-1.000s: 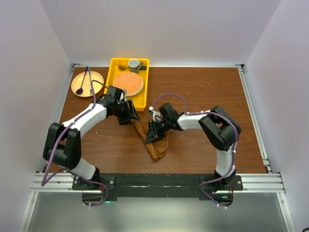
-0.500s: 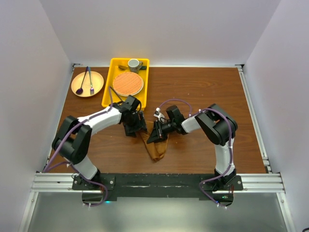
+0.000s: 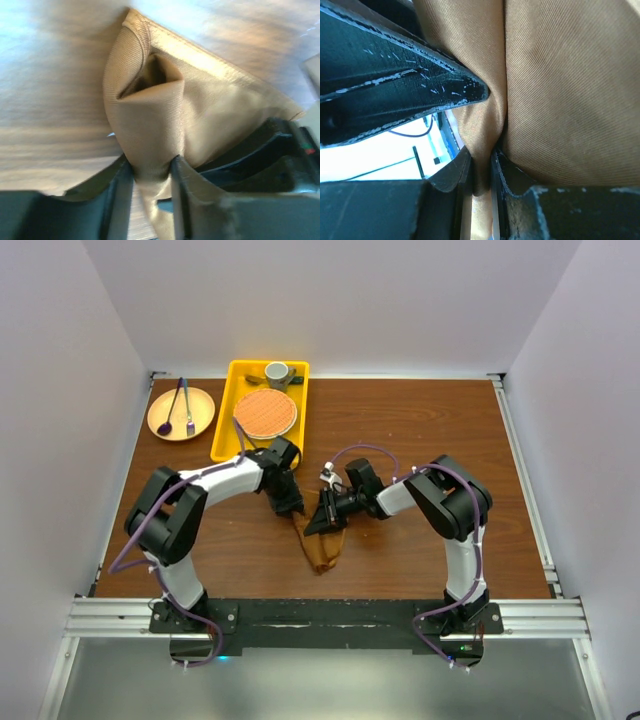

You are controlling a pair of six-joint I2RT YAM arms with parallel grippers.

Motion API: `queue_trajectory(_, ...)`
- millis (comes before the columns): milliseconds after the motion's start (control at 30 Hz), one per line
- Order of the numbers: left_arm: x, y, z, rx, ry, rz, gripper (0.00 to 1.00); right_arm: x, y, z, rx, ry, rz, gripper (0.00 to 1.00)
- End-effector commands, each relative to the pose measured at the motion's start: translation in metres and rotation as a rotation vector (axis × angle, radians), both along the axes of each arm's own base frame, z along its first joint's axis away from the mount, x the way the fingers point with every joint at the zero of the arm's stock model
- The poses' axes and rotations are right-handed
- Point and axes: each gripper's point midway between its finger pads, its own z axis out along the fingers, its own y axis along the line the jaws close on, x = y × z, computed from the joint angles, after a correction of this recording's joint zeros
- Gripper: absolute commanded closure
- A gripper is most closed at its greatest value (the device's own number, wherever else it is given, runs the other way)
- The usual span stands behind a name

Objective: Fold the napkin, place the utensils inside, and roll it up
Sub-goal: Roll the napkin with the utensil

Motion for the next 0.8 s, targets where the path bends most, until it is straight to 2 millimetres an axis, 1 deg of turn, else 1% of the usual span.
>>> queue_trajectory(0,0.030,0.016,-0.014,0.129,-0.069,0.029,0.81,-0.002,-0.005,-0.005,-0.044,-0.017,-0.003,0.79)
queue_trajectory(33,0.030,0.015,-0.015,0.121,-0.061,0.022,0.85,-0.004,-0.008,-0.003,-0.064,-0.012,0.002,0.75)
queue_trajectory(67,0.028,0.014,-0.016,0.123,-0.043,0.010,0.89,0.000,-0.008,-0.002,-0.070,-0.044,0.008,0.73)
queue_trajectory(100,0.026,0.014,-0.020,0.131,-0.022,-0.004,0.95,0.002,-0.008,0.000,-0.076,-0.060,0.013,0.71)
queue_trajectory(133,0.028,0.010,-0.017,0.123,-0.019,-0.014,0.97,-0.002,-0.012,0.003,-0.108,-0.058,0.020,0.64)
queue_trajectory(167,0.023,0.008,-0.017,0.107,0.009,-0.022,1.00,0.005,-0.013,0.005,-0.125,-0.132,0.033,0.61)
queue_trajectory(200,0.021,0.007,-0.018,0.103,0.027,-0.025,1.00,0.007,-0.015,0.008,-0.148,-0.163,0.040,0.58)
queue_trajectory(233,0.017,0.004,-0.016,0.089,0.053,-0.032,1.00,0.004,-0.021,0.007,-0.196,-0.168,0.049,0.50)
queue_trajectory(267,0.013,0.002,-0.016,0.087,0.075,-0.039,1.00,0.009,-0.021,0.021,-0.200,-0.255,0.068,0.47)
queue_trajectory(300,0.009,0.002,-0.022,0.095,0.109,-0.044,1.00,0.013,-0.022,0.021,-0.248,-0.310,0.060,0.44)
queue_trajectory(333,0.008,-0.003,-0.020,0.076,0.133,-0.049,1.00,0.010,-0.026,0.023,-0.285,-0.331,0.065,0.40)
queue_trajectory(367,0.001,-0.002,-0.025,0.085,0.179,-0.049,1.00,0.009,-0.021,0.036,-0.288,-0.419,0.088,0.36)
queue_trajectory(400,0.000,-0.005,-0.024,0.071,0.190,-0.046,1.00,0.014,-0.022,0.035,-0.336,-0.476,0.068,0.33)
queue_trajectory(433,-0.002,-0.010,-0.024,0.052,0.205,-0.057,1.00,0.014,-0.024,0.036,-0.372,-0.511,0.067,0.31)
queue_trajectory(467,-0.003,-0.010,-0.025,0.057,0.214,-0.058,1.00,0.009,-0.019,0.037,-0.393,-0.564,0.093,0.30)
queue_trajectory(500,0.002,-0.013,-0.022,0.054,0.206,-0.063,1.00,0.005,-0.021,0.037,-0.432,-0.590,0.103,0.29)
queue_trajectory(533,0.000,-0.012,-0.022,0.067,0.217,-0.067,1.00,0.014,-0.026,0.034,-0.513,-0.656,0.076,0.29)
queue_trajectory(567,0.000,-0.011,-0.023,0.077,0.224,-0.071,1.00,0.008,-0.018,0.036,-0.535,-0.722,0.111,0.29)
queue_trajectory(600,0.002,-0.013,-0.022,0.076,0.223,-0.069,1.00,0.008,-0.021,0.034,-0.588,-0.751,0.109,0.29)
queue_trajectory(633,0.001,-0.012,-0.022,0.076,0.233,-0.068,1.00,0.017,-0.025,0.035,-0.653,-0.798,0.077,0.29)
queue_trajectory(667,0.001,-0.012,-0.022,0.081,0.238,-0.068,1.00,0.014,-0.023,0.035,-0.689,-0.834,0.080,0.29)
queue_trajectory(700,0.001,-0.012,-0.022,0.082,0.240,-0.069,1.00,0.015,-0.028,0.033,-0.743,-0.854,0.076,0.29)
queue_trajectory(733,0.000,-0.012,-0.021,0.081,0.245,-0.068,1.00,0.017,-0.030,0.034,-0.775,-0.876,0.067,0.29)
queue_trajectory(767,-0.001,-0.012,-0.021,0.084,0.247,-0.066,1.00,0.022,-0.031,0.038,-0.814,-0.923,0.044,0.29)
